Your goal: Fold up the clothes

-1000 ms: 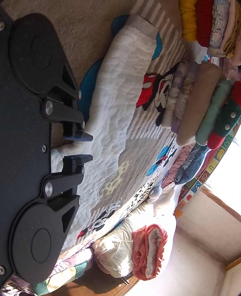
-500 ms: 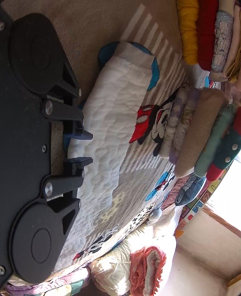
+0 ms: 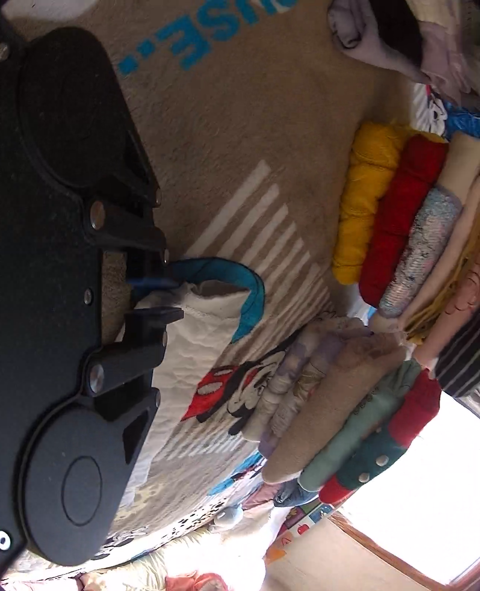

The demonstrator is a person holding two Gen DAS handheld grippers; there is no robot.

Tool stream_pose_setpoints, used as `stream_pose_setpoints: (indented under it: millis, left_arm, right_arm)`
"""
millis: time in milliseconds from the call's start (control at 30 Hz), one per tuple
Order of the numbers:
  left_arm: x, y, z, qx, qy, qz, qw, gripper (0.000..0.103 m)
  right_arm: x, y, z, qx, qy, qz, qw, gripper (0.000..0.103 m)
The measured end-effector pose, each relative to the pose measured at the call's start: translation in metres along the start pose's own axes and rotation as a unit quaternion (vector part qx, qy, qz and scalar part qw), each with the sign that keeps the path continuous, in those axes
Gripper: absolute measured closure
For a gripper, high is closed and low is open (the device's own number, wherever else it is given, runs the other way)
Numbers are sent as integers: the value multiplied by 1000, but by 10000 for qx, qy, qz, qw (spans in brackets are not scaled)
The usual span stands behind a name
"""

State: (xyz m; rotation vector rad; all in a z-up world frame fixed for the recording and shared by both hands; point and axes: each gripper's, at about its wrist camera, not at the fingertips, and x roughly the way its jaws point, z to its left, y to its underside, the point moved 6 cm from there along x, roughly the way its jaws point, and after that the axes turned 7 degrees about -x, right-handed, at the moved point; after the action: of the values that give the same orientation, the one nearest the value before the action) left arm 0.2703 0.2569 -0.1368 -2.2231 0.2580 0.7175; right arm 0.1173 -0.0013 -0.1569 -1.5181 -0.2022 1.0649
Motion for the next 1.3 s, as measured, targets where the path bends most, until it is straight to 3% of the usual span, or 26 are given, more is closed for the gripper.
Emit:
stream_pose_setpoints:
  millis: [67, 167, 233, 267, 333, 400, 433, 500, 567, 667, 700, 733, 767, 800, 867, 933, 967, 1033, 1100, 1300]
  left_arm:
    - [-2, 0, -2, 145, -106, -114, 9998, 96]
    - [14, 10, 3, 383, -402, 119, 9984, 90]
    - [8, 8, -4, 628, -617, -91, 9961, 83]
    - [1, 7, -10, 755, -630, -254, 9948, 71]
    - [-13, 5, -23, 1008, -632, -592, 9911, 70]
    - [-20, 12, -46, 969, 388, -236, 9943, 71]
    - [-21, 18, -56, 897, 894, 20, 9919, 71]
    - [-18, 40, -79, 604, 2013, 796, 9744, 71]
    - [-13, 65, -102, 243, 2943, 1652, 9410, 70]
    - [21, 99, -100, 316, 2329, 2279, 9449, 69]
    - [29, 103, -96, 366, 2110, 2320, 9489, 73]
    - [36, 107, -90, 417, 1891, 2337, 9528, 89]
    - [34, 103, -89, 258, 1970, 2343, 9517, 89]
    - [31, 98, -89, 69, 2090, 2345, 9494, 86]
    - [20, 88, -90, 102, 2239, 2082, 9521, 60]
    - [23, 90, -84, 107, 2047, 2105, 9559, 60]
    - [27, 91, -79, -79, 2035, 2137, 9554, 66]
    - [29, 89, -74, -462, 2129, 2180, 9513, 67]
    - [22, 79, -80, -525, 2281, 2066, 9500, 64]
    - [42, 58, -96, -1531, 2736, 2145, 9250, 41]
  right_arm:
    - [2, -2, -1, -26, -23, 74, 10000, 56]
    - [4, -4, -2, -56, -55, 170, 9998, 56]
    - [4, -5, -1, -103, -74, 218, 9997, 56]
    - [4, -5, 0, -139, -83, 243, 9996, 55]
    - [4, -6, 2, -250, -90, 292, 9992, 53]
    - [4, -6, 6, -389, -90, 341, 9986, 51]
    - [4, -6, 7, -459, -90, 366, 9982, 51]
    - [3, -5, 9, -513, -90, 378, 9979, 51]
    - [2, -5, 9, -478, -94, 364, 9981, 51]
    - [1, -5, 10, -469, -98, 371, 9982, 51]
    - [0, -4, 10, -454, -114, 379, 9982, 51]
    - [-1, -4, 10, -440, -130, 387, 9982, 51]
    - [-3, -3, 10, -432, -150, 405, 9981, 51]
    - [-5, -3, 10, -424, -170, 422, 9981, 51]
    - [-8, -2, 11, -408, -211, 457, 9979, 51]
    - [-14, -2, 12, -389, -274, 487, 9977, 51]
    - [-18, -2, 12, -361, -313, 471, 9977, 51]
    - [-27, -4, 11, -303, -343, 402, 9981, 52]
    - [-39, -4, 7, -223, -303, 259, 9990, 53]
    - [-63, 6, -25, 41, 249, 25, 9997, 53]
